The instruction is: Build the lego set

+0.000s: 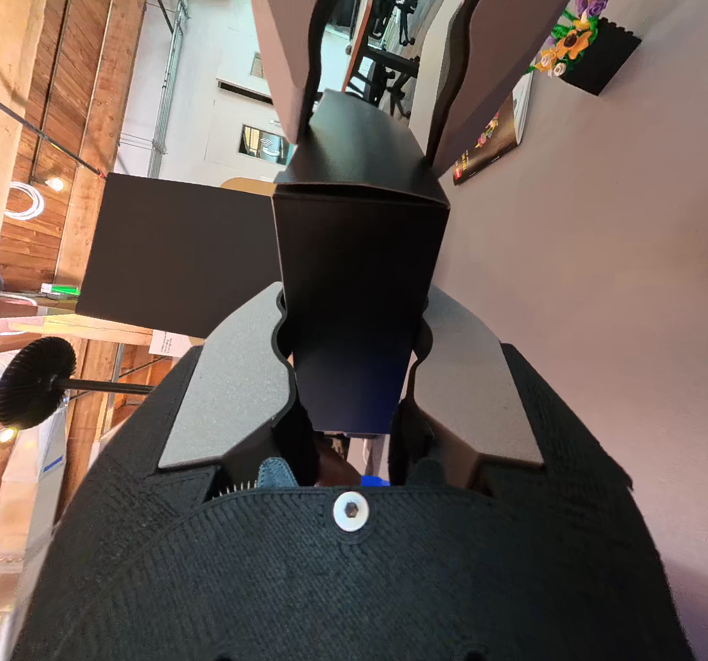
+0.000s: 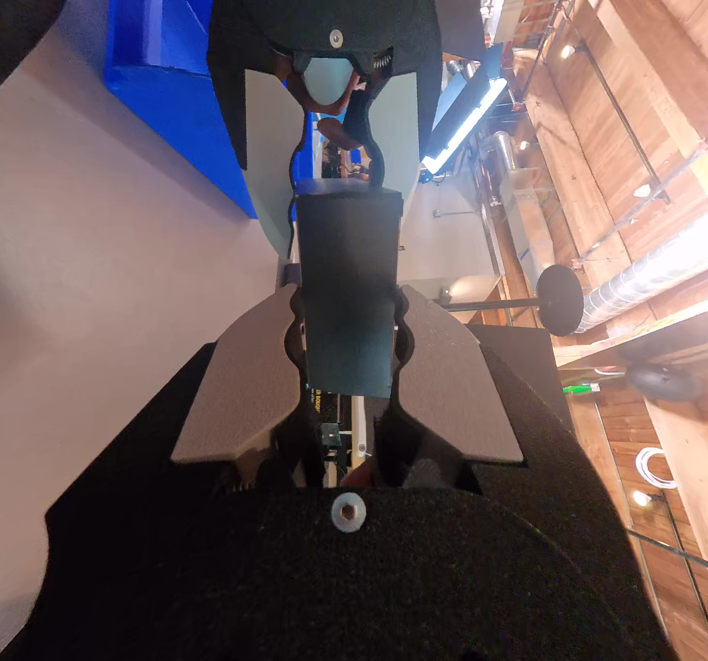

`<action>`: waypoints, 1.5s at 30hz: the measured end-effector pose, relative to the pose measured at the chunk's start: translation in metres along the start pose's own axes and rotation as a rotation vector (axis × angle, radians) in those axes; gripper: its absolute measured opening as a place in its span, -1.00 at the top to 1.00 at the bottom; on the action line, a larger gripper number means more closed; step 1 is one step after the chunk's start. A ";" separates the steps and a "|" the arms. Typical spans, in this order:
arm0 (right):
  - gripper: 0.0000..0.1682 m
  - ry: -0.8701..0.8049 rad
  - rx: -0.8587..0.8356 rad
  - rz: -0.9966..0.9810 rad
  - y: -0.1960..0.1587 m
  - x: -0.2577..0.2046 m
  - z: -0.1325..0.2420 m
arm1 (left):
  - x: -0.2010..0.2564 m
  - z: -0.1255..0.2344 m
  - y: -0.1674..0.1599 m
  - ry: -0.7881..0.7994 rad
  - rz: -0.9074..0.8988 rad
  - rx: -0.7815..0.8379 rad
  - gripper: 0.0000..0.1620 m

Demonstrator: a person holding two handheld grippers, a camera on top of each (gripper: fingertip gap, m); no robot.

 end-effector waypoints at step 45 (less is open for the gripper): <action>0.59 -0.082 0.025 -0.140 -0.019 0.004 0.002 | -0.008 -0.015 -0.013 -0.141 1.176 0.324 0.24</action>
Point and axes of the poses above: each gripper's, where its closed fingertips meet, z back along the fingers, y out of its top, x = y × z across the jaws, the point moved 8 cm from there along z, back along the fingers, and after that the axes turned 9 degrees about -z, right-handed, at the moved point
